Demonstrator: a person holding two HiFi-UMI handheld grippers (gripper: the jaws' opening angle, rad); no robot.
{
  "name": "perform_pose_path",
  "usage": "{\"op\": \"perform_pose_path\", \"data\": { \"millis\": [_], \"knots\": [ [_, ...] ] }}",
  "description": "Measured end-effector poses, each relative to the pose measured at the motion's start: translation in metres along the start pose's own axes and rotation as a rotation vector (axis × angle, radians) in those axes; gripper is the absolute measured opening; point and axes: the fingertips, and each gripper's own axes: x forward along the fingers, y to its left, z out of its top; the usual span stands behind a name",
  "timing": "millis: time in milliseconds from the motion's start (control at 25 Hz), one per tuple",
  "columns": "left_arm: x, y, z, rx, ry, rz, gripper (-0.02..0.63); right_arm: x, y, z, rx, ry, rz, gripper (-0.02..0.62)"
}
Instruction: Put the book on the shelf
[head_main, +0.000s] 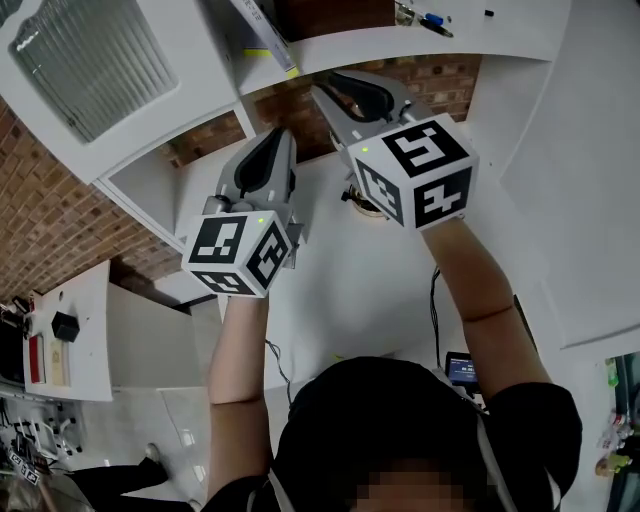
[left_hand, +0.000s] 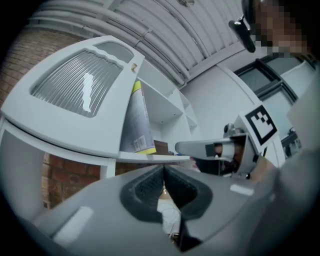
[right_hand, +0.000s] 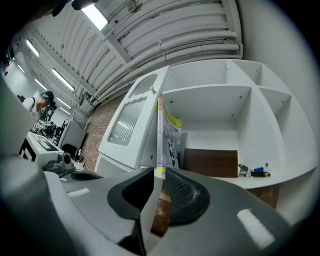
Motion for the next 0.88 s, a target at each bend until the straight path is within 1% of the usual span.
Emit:
{"op": "perform_pose_path", "data": {
  "millis": [160, 320, 400, 560, 760, 880],
  "knots": [
    [-0.01, -0.008, -0.022, -0.016, 0.019, -0.011, 0.009, -0.017, 0.003, -0.033, 0.054, 0.039, -0.024, 0.072],
    [-0.019, -0.015, -0.048, -0.101, 0.042, -0.03, 0.009, -0.032, 0.015, -0.071, 0.11, 0.1, -0.037, 0.069],
    [-0.024, -0.019, -0.059, -0.129, 0.051, -0.034, 0.009, -0.038, 0.022, -0.088, 0.137, 0.128, -0.043, 0.069],
    [-0.039, -0.028, -0.076, -0.171, 0.066, -0.051, 0.009, -0.053, 0.036, -0.114, 0.19, 0.169, -0.052, 0.061],
    [-0.061, -0.032, -0.097, -0.203, 0.102, -0.048, 0.009, -0.071, 0.056, -0.143, 0.206, 0.242, -0.053, 0.051],
    [-0.072, -0.032, -0.11, -0.227, 0.119, -0.035, 0.009, -0.084, 0.062, -0.158, 0.256, 0.264, -0.084, 0.032]
  ]
}}
